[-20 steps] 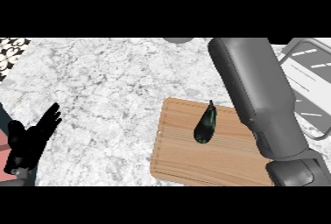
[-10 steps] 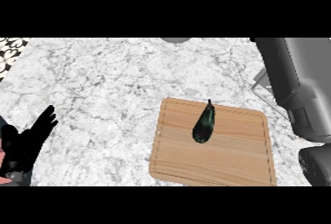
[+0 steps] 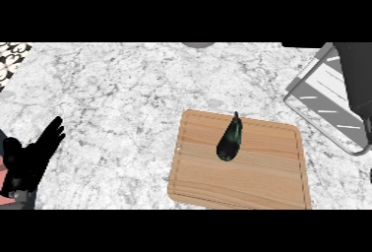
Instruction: Pick the tomato from the cutting board and place it in the tiered basket
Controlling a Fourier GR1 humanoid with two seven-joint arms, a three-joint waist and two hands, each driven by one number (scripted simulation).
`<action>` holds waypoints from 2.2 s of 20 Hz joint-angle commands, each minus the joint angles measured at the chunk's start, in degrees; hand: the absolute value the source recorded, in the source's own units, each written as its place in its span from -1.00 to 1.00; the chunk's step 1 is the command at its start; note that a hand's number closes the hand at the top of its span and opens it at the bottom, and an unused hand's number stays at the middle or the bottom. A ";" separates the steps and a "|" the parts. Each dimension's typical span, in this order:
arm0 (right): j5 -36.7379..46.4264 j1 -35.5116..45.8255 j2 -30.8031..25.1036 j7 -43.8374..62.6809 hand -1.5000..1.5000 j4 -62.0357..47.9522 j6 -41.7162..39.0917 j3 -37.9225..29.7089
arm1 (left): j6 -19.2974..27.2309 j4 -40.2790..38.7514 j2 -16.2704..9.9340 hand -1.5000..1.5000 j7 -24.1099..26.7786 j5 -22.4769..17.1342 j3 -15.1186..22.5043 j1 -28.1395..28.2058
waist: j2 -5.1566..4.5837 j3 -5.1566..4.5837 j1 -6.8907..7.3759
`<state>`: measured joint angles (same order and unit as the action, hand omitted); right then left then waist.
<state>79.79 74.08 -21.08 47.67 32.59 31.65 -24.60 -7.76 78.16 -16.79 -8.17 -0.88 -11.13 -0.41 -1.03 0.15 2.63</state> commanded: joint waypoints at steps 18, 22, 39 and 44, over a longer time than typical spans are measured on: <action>13.68 7.77 -18.66 -15.69 1.00 -19.41 -23.53 11.25 | -0.46 0.61 1.39 0.00 1.35 1.02 1.03 2.77 | 0.19 -0.15 0.14; 14.52 8.01 -19.07 -16.38 1.00 -21.84 -26.49 11.85 | 0.33 2.93 1.33 0.00 -1.40 0.84 0.83 1.86 | -0.01 -0.11 0.51; 4.19 2.14 -21.87 -3.58 -1.00 -24.26 -34.76 1.66 | -0.98 0.07 0.79 0.00 -0.31 -0.25 -0.81 0.40 | 0.01 -0.08 -0.13; 3.05 2.17 -20.05 -4.37 -1.00 -19.30 -27.49 1.26 | -2.58 2.46 -0.71 0.00 -2.68 -1.77 -1.81 1.08 | 0.34 -0.07 -0.17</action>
<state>83.70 76.53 -41.76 43.19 10.39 -0.06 -22.86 -8.37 79.10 -16.15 -9.33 -0.81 -11.88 0.09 -0.79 0.12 2.27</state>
